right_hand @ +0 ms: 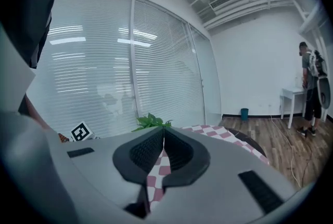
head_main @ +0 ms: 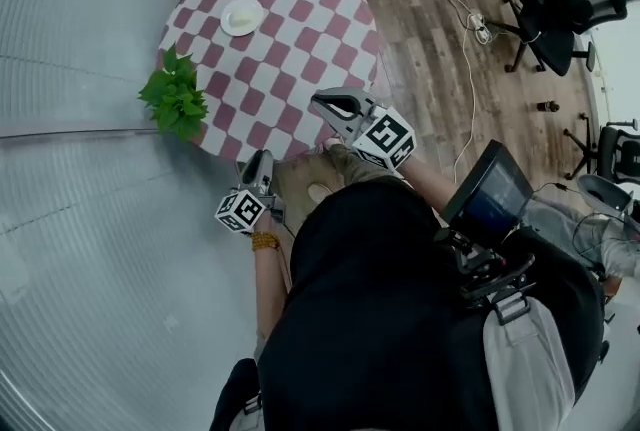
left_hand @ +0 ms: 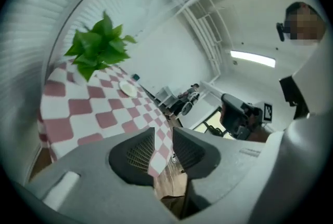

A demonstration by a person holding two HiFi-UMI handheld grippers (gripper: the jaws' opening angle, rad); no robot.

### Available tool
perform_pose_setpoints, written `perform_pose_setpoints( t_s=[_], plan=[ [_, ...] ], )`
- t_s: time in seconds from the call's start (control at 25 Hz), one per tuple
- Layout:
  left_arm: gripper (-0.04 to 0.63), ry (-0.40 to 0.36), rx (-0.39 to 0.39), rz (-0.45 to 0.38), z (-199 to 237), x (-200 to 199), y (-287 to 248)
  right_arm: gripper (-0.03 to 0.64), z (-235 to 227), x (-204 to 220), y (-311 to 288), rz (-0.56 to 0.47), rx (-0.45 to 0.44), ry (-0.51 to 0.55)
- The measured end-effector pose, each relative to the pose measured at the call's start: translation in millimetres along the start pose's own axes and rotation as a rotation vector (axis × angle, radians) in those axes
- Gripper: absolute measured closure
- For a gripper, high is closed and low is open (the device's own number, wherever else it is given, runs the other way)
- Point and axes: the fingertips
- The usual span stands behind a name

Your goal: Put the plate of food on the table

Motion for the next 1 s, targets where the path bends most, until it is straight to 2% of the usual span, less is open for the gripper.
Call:
perform_pose_setpoints(
  t_s=[0.16, 0.28, 0.44, 0.52, 0.6, 0.68, 0.8, 1.0],
  plan=[
    [0.509, -0.252, 0.160, -0.029, -57, -40, -12, 0.604, 22, -38, -8, -0.073, -0.036, 0.063],
    [0.512, -0.399, 0.291, -0.056, -102, -72, -15, 0.604, 37, -73, -10, -0.139, -0.053, 0.098],
    [0.512, -0.590, 0.384, -0.139, -152, -113, -11, 0.606, 53, -113, -13, -0.214, -0.098, 0.132],
    [0.512, -0.605, 0.445, -0.174, -161, -122, -12, 0.606, 59, -113, -21, -0.224, -0.122, 0.146],
    [0.511, -0.573, 0.484, -0.186, -162, -120, -18, 0.606, 58, -104, -29, -0.218, -0.128, 0.171],
    [0.511, -0.570, 0.474, -0.203, -161, -117, -23, 0.606, 55, -94, -36, -0.205, -0.132, 0.173],
    [0.511, -0.601, 0.418, -0.223, -152, -110, -26, 0.604, 56, -79, -42, -0.190, -0.138, 0.155],
    [0.511, -0.646, 0.390, -0.170, -136, -78, -18, 0.606, 65, -45, -43, -0.161, -0.143, 0.101]
  ],
)
Point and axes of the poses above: the fingertips, and each gripper's own axes: y backward along the fingers, z to its left, x out of its underside, and after that the axes turned 12 degrees about -z, right-handed
